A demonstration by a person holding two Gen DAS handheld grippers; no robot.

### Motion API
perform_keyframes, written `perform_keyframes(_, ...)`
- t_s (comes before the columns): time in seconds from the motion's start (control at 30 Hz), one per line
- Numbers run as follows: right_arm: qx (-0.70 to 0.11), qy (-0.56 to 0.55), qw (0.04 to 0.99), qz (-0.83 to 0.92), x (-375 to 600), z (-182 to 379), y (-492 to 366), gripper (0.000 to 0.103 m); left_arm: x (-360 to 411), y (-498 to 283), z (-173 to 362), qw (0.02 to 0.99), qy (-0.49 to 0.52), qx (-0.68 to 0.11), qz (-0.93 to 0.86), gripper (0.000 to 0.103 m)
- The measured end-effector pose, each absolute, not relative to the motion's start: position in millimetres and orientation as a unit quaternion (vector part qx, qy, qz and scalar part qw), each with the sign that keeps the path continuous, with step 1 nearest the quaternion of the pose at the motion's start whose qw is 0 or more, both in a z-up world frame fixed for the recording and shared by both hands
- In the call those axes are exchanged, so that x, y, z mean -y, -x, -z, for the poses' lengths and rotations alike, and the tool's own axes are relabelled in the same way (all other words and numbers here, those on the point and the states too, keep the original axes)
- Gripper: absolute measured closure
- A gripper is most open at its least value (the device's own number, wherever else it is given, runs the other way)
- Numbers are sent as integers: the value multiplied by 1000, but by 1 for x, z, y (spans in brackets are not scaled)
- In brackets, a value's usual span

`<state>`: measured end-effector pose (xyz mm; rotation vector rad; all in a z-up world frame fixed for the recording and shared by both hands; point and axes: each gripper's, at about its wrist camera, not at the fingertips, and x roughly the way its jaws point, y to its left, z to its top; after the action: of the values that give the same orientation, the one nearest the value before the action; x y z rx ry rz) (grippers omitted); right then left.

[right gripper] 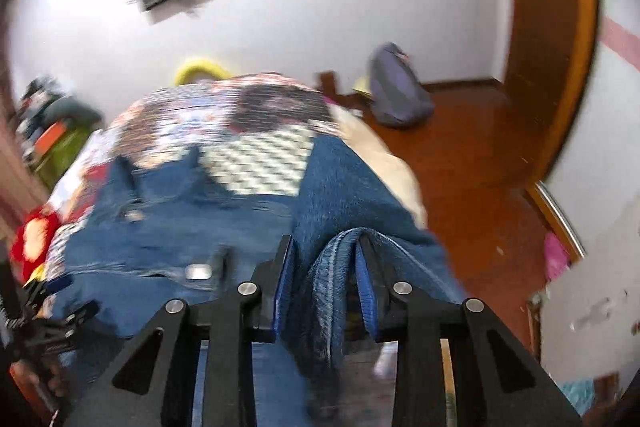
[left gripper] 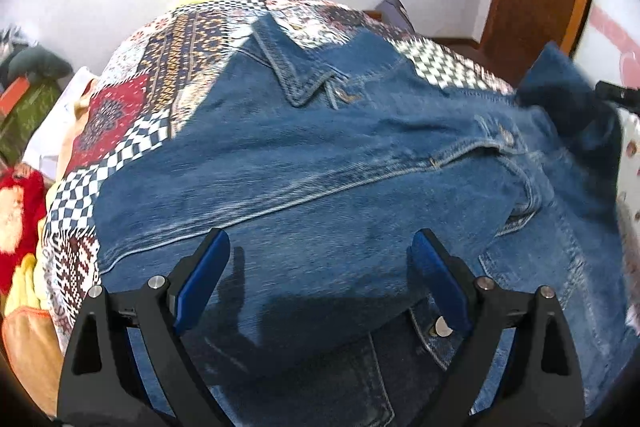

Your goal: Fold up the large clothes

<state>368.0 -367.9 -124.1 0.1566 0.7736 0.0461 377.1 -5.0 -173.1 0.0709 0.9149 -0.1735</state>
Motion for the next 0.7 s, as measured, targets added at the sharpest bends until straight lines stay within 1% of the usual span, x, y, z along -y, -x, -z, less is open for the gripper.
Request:
perform_keyframes(0.03, -368, -74, 925, -51, 352, 117, -365, 84, 0, -376, 171, 894, -26, -440, 82, 9)
perform_keyframes(0.13, -358, -48, 925, -118, 304, 102, -357, 85, -15, -373, 165, 895, -4, -439, 77, 9)
perform_keyframes(0.23, -381, -15, 910, -162, 256, 106, -352, 84, -25, -369, 164, 895, 3, -441, 70, 9)
perform_keyframes(0.37, -404, -2, 898, -174, 240, 117, -348, 84, -34, -361, 163, 896, -7, -440, 62, 9)
perform_keyframes(0.43, -404, 15, 902, -153, 249, 118, -345, 84, -36, -358, 163, 896, -9, -439, 65, 9)
perform_keyframes(0.53, -401, 6, 908, -121, 275, 114, -343, 84, -32, -357, 160, 897, -10, -436, 73, 9)
perform_keyframes(0.7, -406, -64, 909, -67, 358, 106, -342, 84, 6, -364, 148, 894, -29, -433, 108, 9)
